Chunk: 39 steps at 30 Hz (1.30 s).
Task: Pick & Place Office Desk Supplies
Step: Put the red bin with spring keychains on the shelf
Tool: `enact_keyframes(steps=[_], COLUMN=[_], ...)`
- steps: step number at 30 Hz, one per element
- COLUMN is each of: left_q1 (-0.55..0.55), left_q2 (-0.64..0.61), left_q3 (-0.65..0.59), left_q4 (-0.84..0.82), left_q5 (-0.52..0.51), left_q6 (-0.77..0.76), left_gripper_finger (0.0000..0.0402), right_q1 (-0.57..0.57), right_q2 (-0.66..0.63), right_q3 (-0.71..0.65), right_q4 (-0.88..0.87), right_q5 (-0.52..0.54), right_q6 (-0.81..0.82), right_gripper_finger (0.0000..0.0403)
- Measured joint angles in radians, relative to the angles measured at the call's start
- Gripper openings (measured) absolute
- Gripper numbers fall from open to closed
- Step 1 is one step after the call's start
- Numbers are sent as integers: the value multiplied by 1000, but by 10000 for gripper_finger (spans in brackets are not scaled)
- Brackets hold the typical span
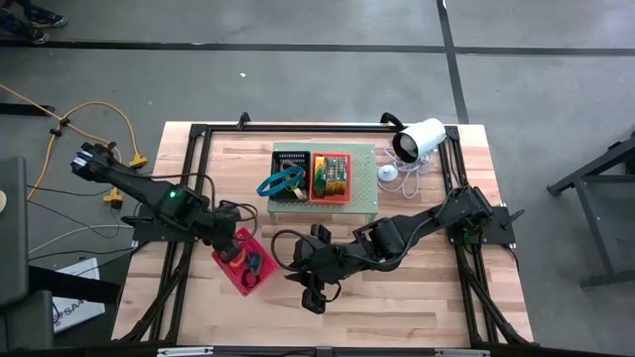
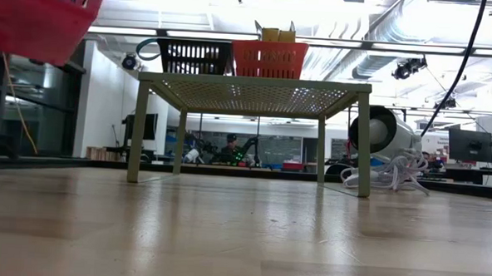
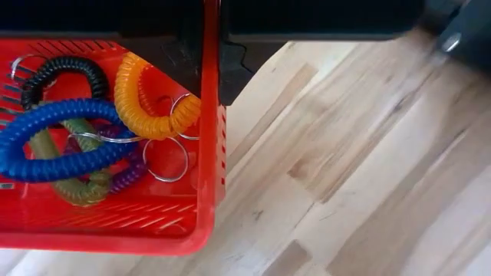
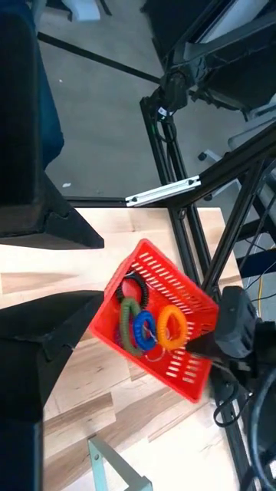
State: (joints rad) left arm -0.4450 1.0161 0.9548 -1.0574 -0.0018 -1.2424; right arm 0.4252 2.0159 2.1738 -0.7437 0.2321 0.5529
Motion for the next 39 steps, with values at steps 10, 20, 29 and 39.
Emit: enact_keyframes(steps=[10,20,29,39], left_q1=[0,8,40,40], left_q2=[140,239,260,277], left_q3=[239,411,421,423], left_q4=[-194,-318,-354,-349], left_q5=[-11,-86,-93,-98], left_q6=[-7,-1,-10,18], left_gripper_finger=[0,0,0,0], right_q1=[0,0,0,0], right_q2=[0,0,0,0], right_q3=[0,0,0,0], right_q4=[0,0,1,24], right_q5=[0,0,0,0], right_q6=[0,0,0,0], right_gripper_finger=[84,84,84,84])
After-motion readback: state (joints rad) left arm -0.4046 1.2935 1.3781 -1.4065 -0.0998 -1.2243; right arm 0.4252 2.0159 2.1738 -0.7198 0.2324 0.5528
